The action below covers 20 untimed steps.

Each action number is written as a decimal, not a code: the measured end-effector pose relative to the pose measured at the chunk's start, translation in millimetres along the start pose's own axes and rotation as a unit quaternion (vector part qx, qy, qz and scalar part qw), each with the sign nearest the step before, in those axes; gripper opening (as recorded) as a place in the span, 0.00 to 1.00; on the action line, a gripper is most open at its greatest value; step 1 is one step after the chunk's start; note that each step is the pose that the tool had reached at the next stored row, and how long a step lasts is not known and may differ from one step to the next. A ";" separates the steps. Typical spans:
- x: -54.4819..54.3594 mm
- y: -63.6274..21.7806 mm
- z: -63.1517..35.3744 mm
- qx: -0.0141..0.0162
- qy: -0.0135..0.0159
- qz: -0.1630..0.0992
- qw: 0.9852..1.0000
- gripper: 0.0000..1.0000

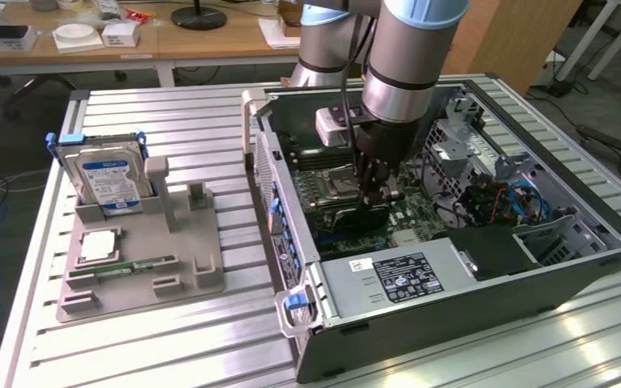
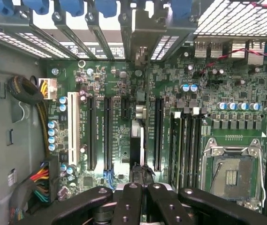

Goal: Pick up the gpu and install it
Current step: 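Press down on the gpu until it lock into place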

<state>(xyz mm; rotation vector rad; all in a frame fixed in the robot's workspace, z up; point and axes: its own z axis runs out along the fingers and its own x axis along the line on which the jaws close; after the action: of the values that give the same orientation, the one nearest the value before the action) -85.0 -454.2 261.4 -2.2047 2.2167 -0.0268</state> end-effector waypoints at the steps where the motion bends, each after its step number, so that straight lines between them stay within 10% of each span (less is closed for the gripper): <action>1: 0.0 0.0 0.1 0.000 0.000 0.000 1.000 0.10; 12: -0.1 0.4 -12.6 0.000 -0.001 0.000 1.000 0.10; 20: -0.3 27.8 -13.3 0.000 -0.001 0.000 1.000 0.10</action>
<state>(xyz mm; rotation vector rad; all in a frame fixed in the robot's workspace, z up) -113.1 -453.8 274.1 -2.2037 2.2159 -0.0264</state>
